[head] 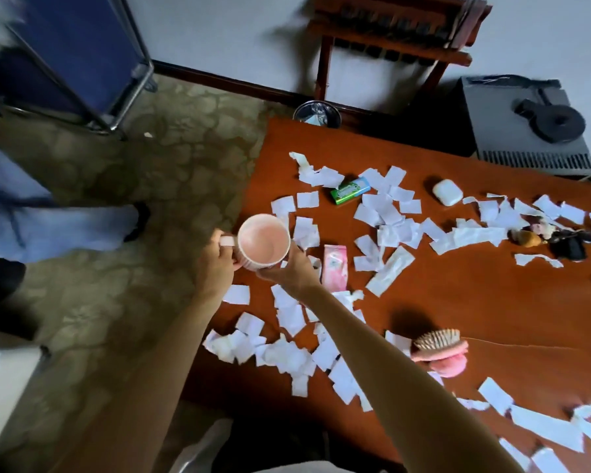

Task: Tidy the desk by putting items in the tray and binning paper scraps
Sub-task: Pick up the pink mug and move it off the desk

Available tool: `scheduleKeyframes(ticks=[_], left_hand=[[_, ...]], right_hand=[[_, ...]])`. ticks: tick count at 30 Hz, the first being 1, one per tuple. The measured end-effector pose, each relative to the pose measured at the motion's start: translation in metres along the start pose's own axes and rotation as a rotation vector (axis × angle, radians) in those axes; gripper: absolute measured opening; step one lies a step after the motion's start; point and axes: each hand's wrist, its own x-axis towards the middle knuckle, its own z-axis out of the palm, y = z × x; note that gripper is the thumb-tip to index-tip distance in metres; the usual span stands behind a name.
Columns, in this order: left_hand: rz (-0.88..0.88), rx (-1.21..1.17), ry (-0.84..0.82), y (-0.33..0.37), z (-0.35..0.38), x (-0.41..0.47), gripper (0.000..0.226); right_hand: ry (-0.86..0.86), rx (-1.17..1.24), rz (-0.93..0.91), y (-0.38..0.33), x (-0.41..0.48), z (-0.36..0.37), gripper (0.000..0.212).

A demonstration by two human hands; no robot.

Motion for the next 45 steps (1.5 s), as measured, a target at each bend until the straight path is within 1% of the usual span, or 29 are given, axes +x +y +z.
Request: scheduleKeyframes(ticks=[4, 7, 10, 14, 18, 21, 23, 24, 25, 27, 28, 29, 30, 31, 33, 34, 36, 38, 40, 41, 43, 45], left_hand=[[-0.046, 0.060, -0.021, -0.008, -0.008, 0.024, 0.043], [-0.106, 0.004, -0.067, -0.006, -0.005, 0.035, 0.045], [-0.153, -0.086, -0.129, 0.001, 0.003, 0.037, 0.044], [-0.168, -0.098, -0.236, 0.005, 0.010, 0.040, 0.044], [-0.164, -0.092, -0.245, 0.004, 0.011, 0.040, 0.038], [-0.118, -0.075, -0.269, 0.003, 0.010, 0.041, 0.040], [-0.098, -0.025, -0.228, 0.000, 0.009, 0.043, 0.049], [-0.080, 0.046, -0.155, -0.001, 0.008, 0.040, 0.053], [-0.040, 0.106, -0.053, -0.001, 0.006, 0.034, 0.055], [0.121, 0.151, 0.141, 0.007, 0.003, 0.012, 0.052], [0.216, 0.165, 0.204, 0.013, 0.003, -0.003, 0.048], [0.280, 0.199, 0.217, 0.019, 0.006, -0.018, 0.043], [0.324, 0.244, 0.176, 0.025, 0.012, -0.031, 0.039], [0.355, 0.280, 0.096, 0.027, 0.020, -0.041, 0.036], [0.384, 0.287, -0.109, 0.025, 0.040, -0.047, 0.033], [0.381, 0.291, -0.187, 0.024, 0.048, -0.045, 0.033], [0.377, 0.324, -0.263, 0.024, 0.060, -0.042, 0.033], [0.384, 0.353, -0.296, 0.030, 0.069, -0.037, 0.034], [0.392, 0.372, -0.300, 0.037, 0.075, -0.031, 0.032], [0.389, 0.371, -0.299, 0.041, 0.078, -0.027, 0.030], [0.376, 0.367, -0.292, 0.048, 0.082, -0.018, 0.028], [0.387, 0.370, -0.285, 0.057, 0.086, -0.011, 0.027]], right_hand=[[-0.001, -0.018, -0.001, -0.001, 0.019, 0.023, 0.077], [0.032, -0.018, 0.033, 0.003, 0.026, 0.029, 0.079], [0.099, -0.084, 0.049, 0.005, 0.028, 0.023, 0.080], [0.153, -0.153, 0.062, 0.008, 0.027, 0.017, 0.081], [0.187, -0.224, 0.039, 0.007, 0.024, 0.018, 0.079], [0.216, -0.258, 0.033, 0.004, 0.017, 0.017, 0.075], [0.203, -0.274, 0.046, 0.003, 0.014, 0.014, 0.067], [0.216, -0.278, 0.066, 0.002, 0.010, 0.010, 0.059], [0.259, -0.277, 0.093, 0.003, 0.007, 0.003, 0.051], [0.413, -0.321, 0.142, 0.008, -0.001, -0.014, 0.033], [0.493, -0.353, 0.171, 0.012, -0.005, -0.023, 0.028], [0.546, -0.373, 0.213, 0.019, -0.008, -0.032, 0.027], [0.562, -0.381, 0.270, 0.025, -0.011, -0.040, 0.030], [0.543, -0.383, 0.340, 0.030, -0.013, -0.047, 0.036], [0.447, -0.397, 0.478, 0.039, -0.016, -0.055, 0.054], [0.402, -0.414, 0.521, 0.041, -0.017, -0.056, 0.062], [0.345, -0.433, 0.553, 0.045, -0.017, -0.055, 0.070], [0.319, -0.466, 0.567, 0.048, -0.014, -0.055, 0.062], [0.331, -0.473, 0.563, 0.048, -0.011, -0.056, 0.042], [0.353, -0.432, 0.549, 0.047, -0.010, -0.057, 0.034], [0.403, -0.358, 0.502, 0.045, -0.009, -0.063, 0.044], [0.443, -0.322, 0.458, 0.043, -0.008, -0.074, 0.044]])
